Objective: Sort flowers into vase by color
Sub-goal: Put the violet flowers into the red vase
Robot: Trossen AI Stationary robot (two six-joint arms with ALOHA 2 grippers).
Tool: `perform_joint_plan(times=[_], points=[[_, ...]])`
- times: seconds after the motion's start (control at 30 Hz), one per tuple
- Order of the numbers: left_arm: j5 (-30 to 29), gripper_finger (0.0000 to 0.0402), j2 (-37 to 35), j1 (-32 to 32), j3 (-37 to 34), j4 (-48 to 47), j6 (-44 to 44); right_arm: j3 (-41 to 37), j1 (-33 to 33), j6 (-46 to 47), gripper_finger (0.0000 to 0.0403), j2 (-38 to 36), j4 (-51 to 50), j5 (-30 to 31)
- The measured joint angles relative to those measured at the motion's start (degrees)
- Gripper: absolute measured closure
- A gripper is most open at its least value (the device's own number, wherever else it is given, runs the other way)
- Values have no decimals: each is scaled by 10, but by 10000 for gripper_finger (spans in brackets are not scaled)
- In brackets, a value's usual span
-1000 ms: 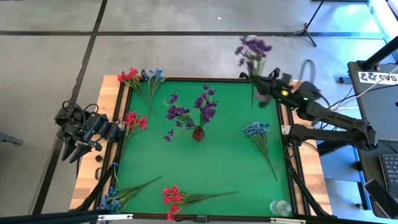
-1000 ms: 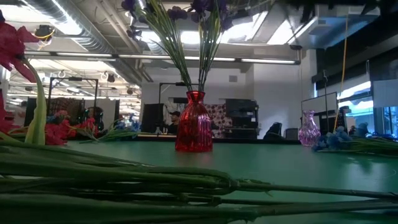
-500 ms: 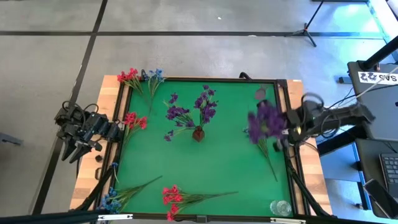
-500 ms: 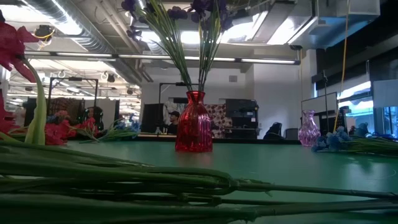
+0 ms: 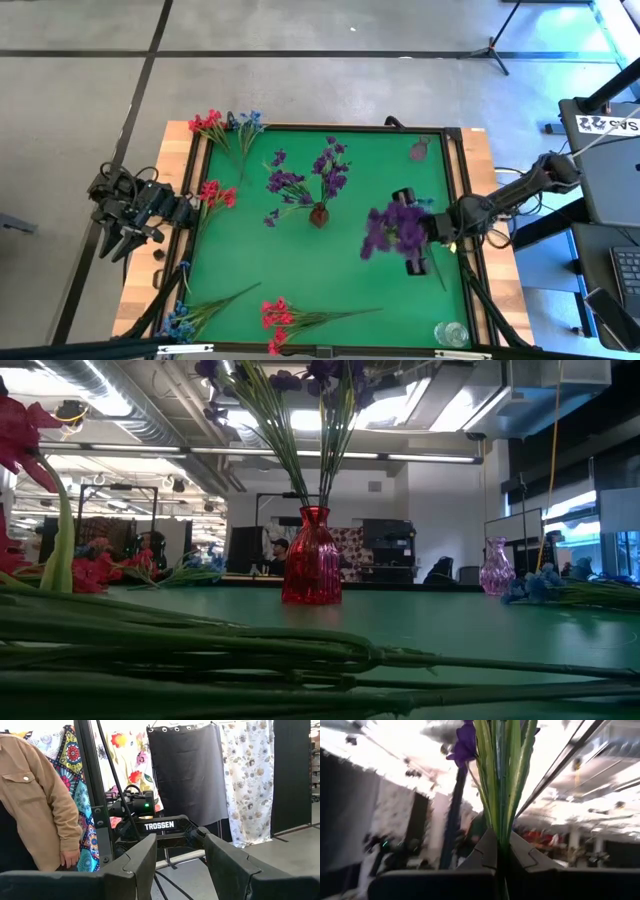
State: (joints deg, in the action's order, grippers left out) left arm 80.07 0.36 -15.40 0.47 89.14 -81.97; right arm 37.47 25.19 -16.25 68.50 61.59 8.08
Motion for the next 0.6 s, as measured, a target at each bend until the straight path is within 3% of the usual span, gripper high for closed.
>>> perform_joint_plan(times=[0.17, 0.33, 0.5, 0.6], points=[[0, 240, 0, 0, 0, 0, 0, 2, 0, -4, 396, 83, 129, 4], [0, 240, 0, 0, 0, 0, 0, 28, -3, -59, 396, 158, 154, 9], [0, 240, 0, 0, 0, 0, 0, 60, -45, -114, 396, 230, 157, 13], [0, 240, 0, 0, 0, 0, 0, 76, -75, -109, 396, 278, 198, -22]])
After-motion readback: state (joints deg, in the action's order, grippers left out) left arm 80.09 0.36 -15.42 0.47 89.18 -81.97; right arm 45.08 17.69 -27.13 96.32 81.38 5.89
